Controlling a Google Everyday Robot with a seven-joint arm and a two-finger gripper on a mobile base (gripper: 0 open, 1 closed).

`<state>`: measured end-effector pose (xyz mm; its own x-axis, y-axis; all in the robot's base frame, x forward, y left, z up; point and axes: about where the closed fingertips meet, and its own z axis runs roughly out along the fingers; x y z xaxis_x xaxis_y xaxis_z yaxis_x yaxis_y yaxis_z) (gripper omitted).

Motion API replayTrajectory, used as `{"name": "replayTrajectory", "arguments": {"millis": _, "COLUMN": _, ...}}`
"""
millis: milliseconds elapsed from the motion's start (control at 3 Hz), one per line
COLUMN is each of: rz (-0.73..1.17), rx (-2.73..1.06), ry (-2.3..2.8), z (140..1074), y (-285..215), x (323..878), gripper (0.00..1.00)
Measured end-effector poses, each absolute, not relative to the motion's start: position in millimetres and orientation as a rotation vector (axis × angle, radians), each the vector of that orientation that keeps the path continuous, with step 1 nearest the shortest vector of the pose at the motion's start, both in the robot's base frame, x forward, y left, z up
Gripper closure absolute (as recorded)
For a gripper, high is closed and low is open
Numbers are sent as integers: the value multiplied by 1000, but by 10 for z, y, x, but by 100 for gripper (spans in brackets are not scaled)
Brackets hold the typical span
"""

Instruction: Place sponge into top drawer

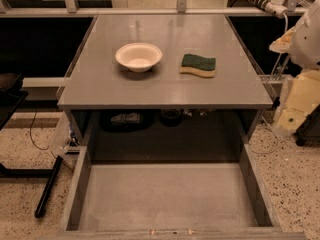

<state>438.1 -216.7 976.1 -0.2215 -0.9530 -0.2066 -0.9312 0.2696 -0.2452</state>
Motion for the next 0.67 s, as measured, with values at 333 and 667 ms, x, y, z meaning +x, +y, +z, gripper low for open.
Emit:
{"name": "replayTrajectory", "arguments": {"millis": 333, "rz": -96, "rx": -1726, "ry": 2223, "z": 9771, "y": -2149, "x": 4405, "gripper": 0}}
{"name": "replayTrajectory", "arguments": {"millis": 667, "rz": -40, "rx": -1740, "ry": 2145, "z": 9743, "y": -2001, "x": 4631, "gripper": 0}}
